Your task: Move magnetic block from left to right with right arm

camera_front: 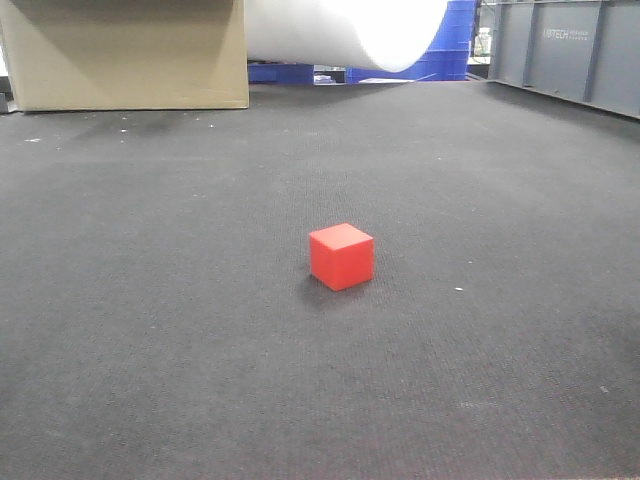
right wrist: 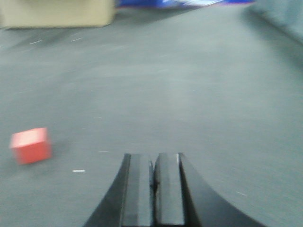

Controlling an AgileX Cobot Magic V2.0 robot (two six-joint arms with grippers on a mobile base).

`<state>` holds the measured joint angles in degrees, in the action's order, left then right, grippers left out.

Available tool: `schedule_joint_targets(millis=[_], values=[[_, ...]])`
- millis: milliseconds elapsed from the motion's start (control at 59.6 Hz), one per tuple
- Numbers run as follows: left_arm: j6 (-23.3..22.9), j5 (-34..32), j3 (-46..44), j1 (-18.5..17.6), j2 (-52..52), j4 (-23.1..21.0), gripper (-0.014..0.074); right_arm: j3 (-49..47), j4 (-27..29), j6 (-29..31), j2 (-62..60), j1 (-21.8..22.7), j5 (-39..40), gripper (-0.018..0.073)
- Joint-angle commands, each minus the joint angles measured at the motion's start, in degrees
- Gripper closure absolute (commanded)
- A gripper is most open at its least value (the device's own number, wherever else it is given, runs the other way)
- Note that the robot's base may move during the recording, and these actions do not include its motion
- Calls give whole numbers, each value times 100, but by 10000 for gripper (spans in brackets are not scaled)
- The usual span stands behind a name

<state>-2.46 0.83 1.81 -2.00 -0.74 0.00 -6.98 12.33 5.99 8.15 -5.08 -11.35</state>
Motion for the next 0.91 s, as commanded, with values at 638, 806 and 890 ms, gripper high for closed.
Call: schedule_joint_targets(millis=[638, 806, 890], values=[[-25, -517, 59, 7, -75, 0, 713, 843, -456, -34, -978, 290, 1167, 503], [-25, -517, 59, 7, -75, 0, 713, 843, -456, -34, -978, 290, 1167, 503], [-25, -517, 59, 7, -75, 0, 713, 843, -456, -34, -978, 290, 1167, 503]])
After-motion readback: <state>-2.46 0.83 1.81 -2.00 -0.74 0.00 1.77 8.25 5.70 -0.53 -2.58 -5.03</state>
